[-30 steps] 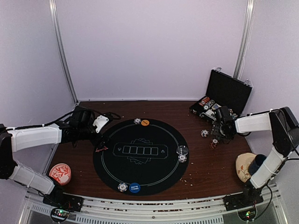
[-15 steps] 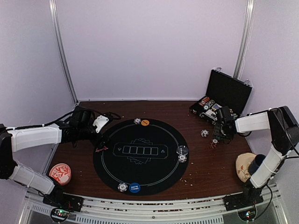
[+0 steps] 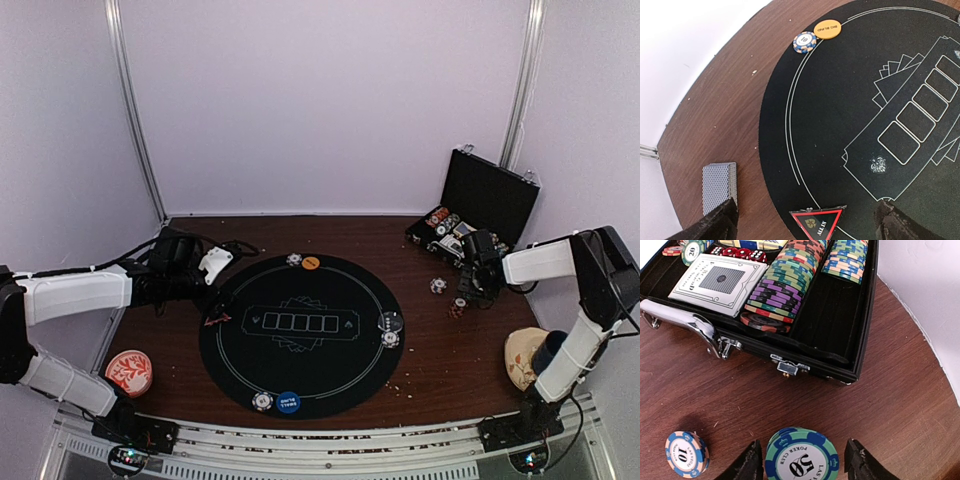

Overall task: Distribute texas hold em gaming equipment
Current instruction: Pick up the pile of poker chips from the pile of poker chips.

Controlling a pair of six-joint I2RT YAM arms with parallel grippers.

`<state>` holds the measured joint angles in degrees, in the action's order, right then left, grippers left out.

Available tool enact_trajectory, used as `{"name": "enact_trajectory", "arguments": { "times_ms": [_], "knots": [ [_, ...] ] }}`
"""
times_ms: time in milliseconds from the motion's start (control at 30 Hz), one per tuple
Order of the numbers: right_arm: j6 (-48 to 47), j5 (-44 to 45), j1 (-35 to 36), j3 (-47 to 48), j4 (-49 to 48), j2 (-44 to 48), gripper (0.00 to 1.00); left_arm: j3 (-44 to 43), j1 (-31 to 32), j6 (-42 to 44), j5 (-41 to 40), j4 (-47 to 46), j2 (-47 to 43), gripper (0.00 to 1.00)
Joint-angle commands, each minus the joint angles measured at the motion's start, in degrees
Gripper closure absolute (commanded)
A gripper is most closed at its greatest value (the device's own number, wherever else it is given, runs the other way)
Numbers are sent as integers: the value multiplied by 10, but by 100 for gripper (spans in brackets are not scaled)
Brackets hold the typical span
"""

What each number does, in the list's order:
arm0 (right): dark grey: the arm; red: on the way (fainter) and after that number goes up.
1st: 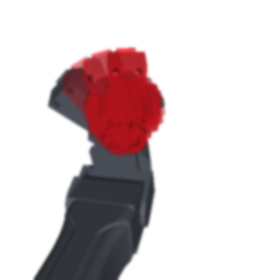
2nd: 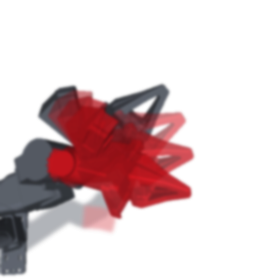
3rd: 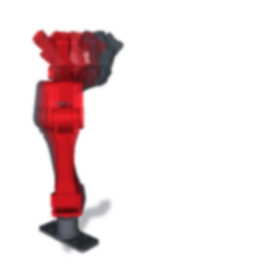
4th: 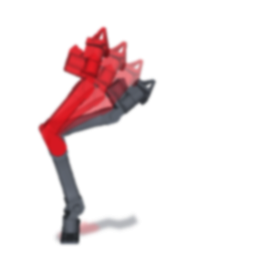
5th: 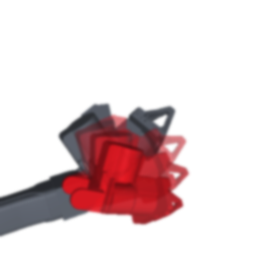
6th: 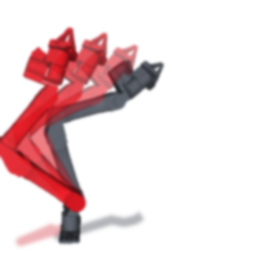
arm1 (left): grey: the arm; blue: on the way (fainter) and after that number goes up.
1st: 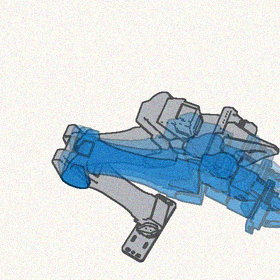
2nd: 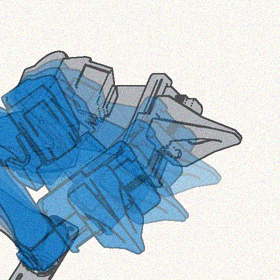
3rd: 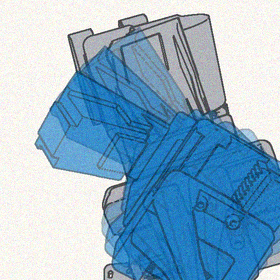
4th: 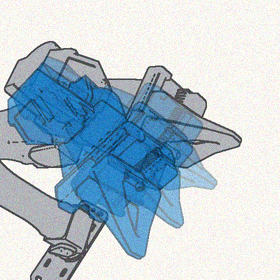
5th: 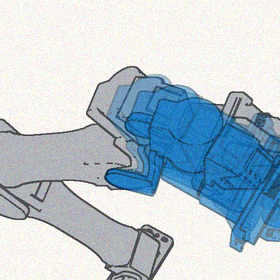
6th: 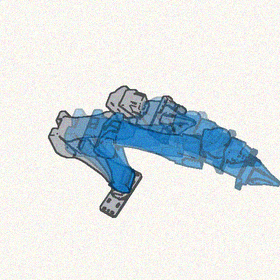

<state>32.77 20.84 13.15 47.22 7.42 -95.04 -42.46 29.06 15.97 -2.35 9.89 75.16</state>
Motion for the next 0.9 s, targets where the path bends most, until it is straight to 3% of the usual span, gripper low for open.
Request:
{"name": "enact_trajectory", "arguments": {
  "times_ms": [0, 400, 867],
  "knots": [
    [-3, 8, -4, -1, -8, -7, 46, 6, -4, -5, 7, -24, -8, 2],
    [-4, 9, -4, 0, -8, -5, 61, 6, -3, -5, 8, -24, -7, 2],
    [-12, 25, 21, 0, 1, 44, 62, 5, -3, -6, 4, -25, -4, 2]
  ]
}}
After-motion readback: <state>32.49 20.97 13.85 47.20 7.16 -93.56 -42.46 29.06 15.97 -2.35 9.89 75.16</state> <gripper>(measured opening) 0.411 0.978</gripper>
